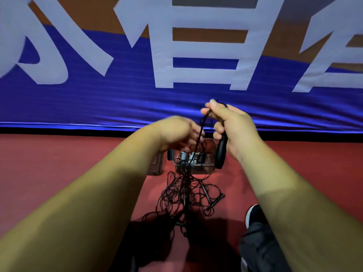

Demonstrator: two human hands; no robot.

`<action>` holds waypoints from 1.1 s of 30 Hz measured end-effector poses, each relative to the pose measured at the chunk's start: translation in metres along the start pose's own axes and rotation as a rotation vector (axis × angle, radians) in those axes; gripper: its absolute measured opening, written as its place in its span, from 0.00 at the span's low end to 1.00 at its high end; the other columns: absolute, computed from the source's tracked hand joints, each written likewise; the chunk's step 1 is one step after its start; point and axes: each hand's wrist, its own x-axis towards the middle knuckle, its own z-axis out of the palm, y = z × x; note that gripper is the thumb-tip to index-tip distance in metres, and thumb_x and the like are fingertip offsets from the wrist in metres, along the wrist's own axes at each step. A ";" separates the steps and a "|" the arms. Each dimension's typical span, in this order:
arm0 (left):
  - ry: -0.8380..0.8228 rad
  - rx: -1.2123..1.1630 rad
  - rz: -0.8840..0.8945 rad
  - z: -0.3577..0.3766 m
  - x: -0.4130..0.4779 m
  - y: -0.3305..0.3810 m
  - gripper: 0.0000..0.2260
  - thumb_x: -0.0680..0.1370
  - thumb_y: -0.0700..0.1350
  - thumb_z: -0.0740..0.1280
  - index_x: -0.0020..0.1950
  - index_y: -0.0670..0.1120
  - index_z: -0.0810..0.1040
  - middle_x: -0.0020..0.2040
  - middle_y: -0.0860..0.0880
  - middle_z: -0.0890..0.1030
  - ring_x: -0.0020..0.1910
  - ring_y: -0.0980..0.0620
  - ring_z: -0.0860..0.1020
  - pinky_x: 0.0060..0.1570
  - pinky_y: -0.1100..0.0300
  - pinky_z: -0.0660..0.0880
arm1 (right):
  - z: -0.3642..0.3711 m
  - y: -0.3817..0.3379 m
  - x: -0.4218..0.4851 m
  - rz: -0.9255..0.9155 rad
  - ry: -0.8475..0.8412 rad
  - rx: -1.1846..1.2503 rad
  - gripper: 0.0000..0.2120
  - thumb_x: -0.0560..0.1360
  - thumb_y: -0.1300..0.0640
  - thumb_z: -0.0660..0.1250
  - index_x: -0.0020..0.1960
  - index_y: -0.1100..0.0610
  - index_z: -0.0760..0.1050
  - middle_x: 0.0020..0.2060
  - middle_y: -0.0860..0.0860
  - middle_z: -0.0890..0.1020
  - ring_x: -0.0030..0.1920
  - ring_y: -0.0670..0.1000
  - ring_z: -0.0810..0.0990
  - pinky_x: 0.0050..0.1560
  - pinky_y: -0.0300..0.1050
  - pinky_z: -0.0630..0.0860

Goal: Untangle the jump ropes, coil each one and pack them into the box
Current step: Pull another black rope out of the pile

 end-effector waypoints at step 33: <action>0.122 -0.192 0.083 -0.011 -0.006 0.013 0.08 0.84 0.37 0.63 0.53 0.45 0.81 0.47 0.46 0.85 0.45 0.49 0.82 0.42 0.57 0.80 | 0.003 0.006 -0.007 0.029 -0.053 -0.130 0.12 0.85 0.54 0.67 0.51 0.62 0.82 0.41 0.58 0.87 0.32 0.49 0.78 0.35 0.43 0.81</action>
